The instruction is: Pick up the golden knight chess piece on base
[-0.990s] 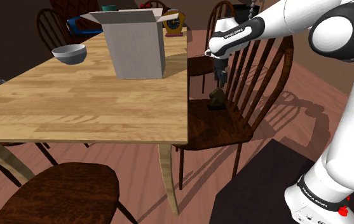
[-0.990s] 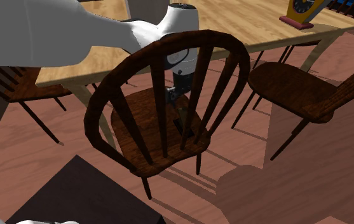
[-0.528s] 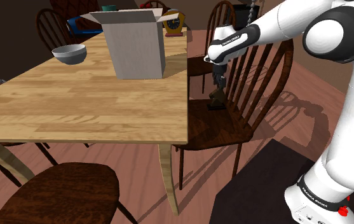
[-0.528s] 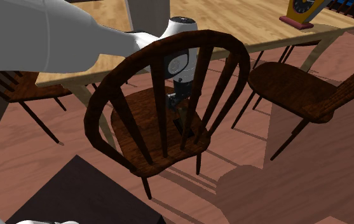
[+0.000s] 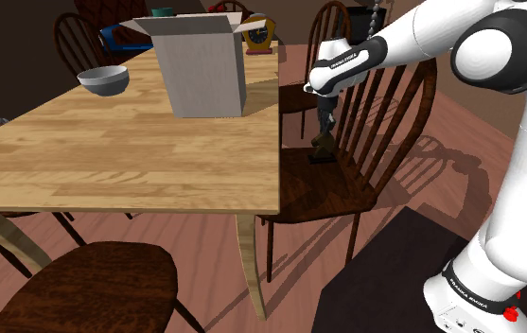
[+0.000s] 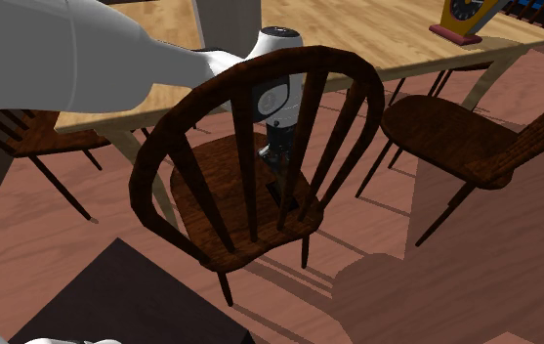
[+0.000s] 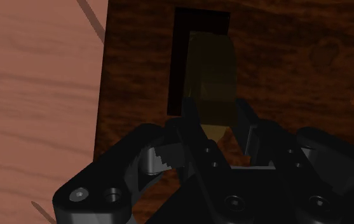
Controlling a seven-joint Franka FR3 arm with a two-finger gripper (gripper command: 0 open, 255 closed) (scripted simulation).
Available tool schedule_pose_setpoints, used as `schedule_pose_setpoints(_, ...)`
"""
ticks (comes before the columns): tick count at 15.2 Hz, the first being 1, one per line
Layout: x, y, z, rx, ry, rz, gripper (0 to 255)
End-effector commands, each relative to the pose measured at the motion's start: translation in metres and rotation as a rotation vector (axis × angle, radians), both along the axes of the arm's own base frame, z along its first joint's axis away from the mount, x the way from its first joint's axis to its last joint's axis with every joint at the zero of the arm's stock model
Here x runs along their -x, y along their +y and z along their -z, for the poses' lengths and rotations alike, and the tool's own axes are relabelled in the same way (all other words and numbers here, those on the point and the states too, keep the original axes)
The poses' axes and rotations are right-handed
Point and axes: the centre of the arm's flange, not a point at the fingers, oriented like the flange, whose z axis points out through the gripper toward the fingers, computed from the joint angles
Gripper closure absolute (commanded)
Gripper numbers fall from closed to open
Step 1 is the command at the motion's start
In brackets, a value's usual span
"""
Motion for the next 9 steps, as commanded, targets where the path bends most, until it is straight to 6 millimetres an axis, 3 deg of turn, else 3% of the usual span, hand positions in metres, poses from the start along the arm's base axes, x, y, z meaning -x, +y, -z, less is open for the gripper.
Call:
schedule_pose_setpoints(1, 0.0, -0.001, 0.001, 0.001, 0.002, 0.001, 255)
schedule_pose_setpoints(9, 0.0, 0.0, -0.037, 0.001, 0.002, 0.001, 255)
